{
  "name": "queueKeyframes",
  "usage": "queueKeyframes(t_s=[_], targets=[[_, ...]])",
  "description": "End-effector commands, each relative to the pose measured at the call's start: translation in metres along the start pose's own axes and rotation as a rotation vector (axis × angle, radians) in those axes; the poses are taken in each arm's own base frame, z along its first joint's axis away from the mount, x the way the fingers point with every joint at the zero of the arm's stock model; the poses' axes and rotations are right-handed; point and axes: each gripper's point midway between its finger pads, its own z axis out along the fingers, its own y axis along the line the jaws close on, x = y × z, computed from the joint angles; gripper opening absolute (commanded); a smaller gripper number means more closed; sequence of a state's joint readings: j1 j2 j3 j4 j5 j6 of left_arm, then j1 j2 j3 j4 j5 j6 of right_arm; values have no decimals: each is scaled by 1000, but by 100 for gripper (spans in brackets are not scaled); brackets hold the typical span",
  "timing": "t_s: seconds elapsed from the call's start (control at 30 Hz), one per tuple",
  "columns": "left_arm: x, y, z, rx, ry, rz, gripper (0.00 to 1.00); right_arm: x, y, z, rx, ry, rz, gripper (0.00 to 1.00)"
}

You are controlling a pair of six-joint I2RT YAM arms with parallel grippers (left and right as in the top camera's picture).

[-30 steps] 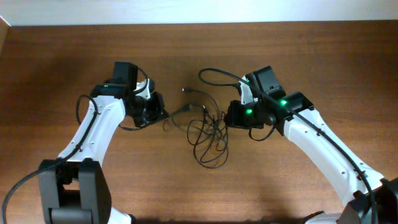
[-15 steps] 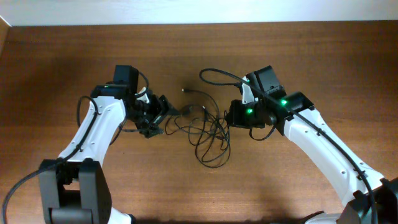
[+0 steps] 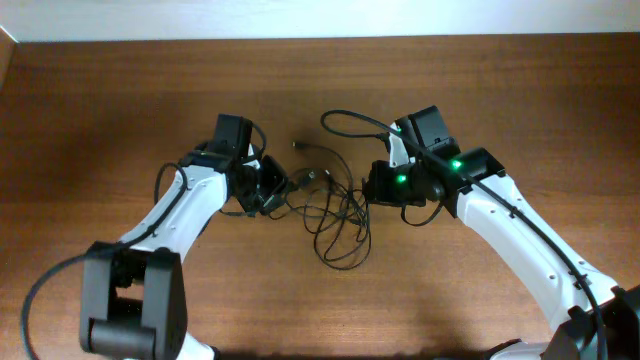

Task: Untangle cables

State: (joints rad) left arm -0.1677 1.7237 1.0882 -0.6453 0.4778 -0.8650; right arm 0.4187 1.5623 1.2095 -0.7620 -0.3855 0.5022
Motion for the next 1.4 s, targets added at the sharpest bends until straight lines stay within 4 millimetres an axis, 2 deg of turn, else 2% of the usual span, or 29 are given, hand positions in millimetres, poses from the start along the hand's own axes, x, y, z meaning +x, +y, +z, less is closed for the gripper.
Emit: queueKeyframes(t_s=[0.0, 0.03, 0.1, 0.17, 0.23, 0.33, 0.43, 0.47, 0.5, 0.53, 0.6, 0.63, 0.67, 0.7, 0.77, 0.87, 0.93, 0.97, 1.07, 1.13, 1.17, 1.23, 1.27, 1.3, 1.37], targets=[[1, 24, 27, -75, 53, -54, 0, 1, 3, -6, -10, -6, 5, 4], [-3, 32, 31, -107, 42, -62, 0, 1, 3, -6, -10, -5, 5, 4], [-27, 44, 22, -146, -45, -72, 0, 1, 3, -6, -10, -5, 5, 4], [-56, 32, -6, -43, -69, -39, 0, 1, 3, -6, -9, -5, 5, 4], [-80, 4, -50, 139, -81, 13, 0, -1, 0, -6, 6, -14, 5, 4], [-79, -18, -93, 222, -145, 74, 0, -5, -7, -6, 47, -37, 5, 4], [-62, -9, -129, 132, -239, 87, 0, -7, -11, -6, 72, -50, 6, 4], [-54, -4, -155, 96, -314, 114, 0, -9, -17, -7, 105, -67, 11, 4], [-49, -1, -172, 87, -363, 126, 0, -10, -21, -7, 127, -73, 13, 4], [-44, 2, -194, 83, -430, 126, 0, -11, -38, -11, 211, -93, 86, 4], [-29, 9, -258, 123, -633, 128, 0, -5, -91, -30, 431, -120, 262, 4], [-22, 13, -278, 133, -704, 123, 0, -2, -106, -37, 480, -117, 300, 4], [-19, 17, -290, 131, -747, 115, 0, 0, -117, -42, 507, -109, 328, 4], [-15, 34, -313, 88, -855, 75, 0, 5, -136, -52, 542, -88, 393, 4], [-19, 66, -345, -24, -1016, -22, 0, 15, -162, -68, 584, -58, 488, 4], [-37, 93, -364, -87, -1096, -125, 0, 23, -179, -79, 612, -33, 557, 4], [-64, 105, -372, -97, -1133, -167, 0, 30, -183, -82, 626, -10, 576, 4], [-81, 113, -373, -107, -1140, -193, 0, 34, -183, -83, 633, 6, 580, 4], [-115, 139, -369, -132, -1133, -271, 1, 43, -185, -87, 663, 36, 584, 4], [-143, 153, -385, -62, -1198, -332, 2, 43, -193, -92, 703, 23, 588, 4], [-157, 161, -400, -21, -1241, -330, 0, 41, -200, -96, 706, 8, 613, 4], [-174, 171, -412, 35, -1245, -330, 0, 31, -217, -105, 697, -36, 640, 4], [-181, 173, -411, 62, -1222, -327, 0, 22, -229, -111, 690, -66, 617, 4], [-190, 174, -407, 76, -1198, -326, 0, 14, -246, -120, 696, -102, 605, 4], [-200, 180, -401, 72, -1178, -338, 0, 20, -295, -158, 830, -183, 720, 4]])
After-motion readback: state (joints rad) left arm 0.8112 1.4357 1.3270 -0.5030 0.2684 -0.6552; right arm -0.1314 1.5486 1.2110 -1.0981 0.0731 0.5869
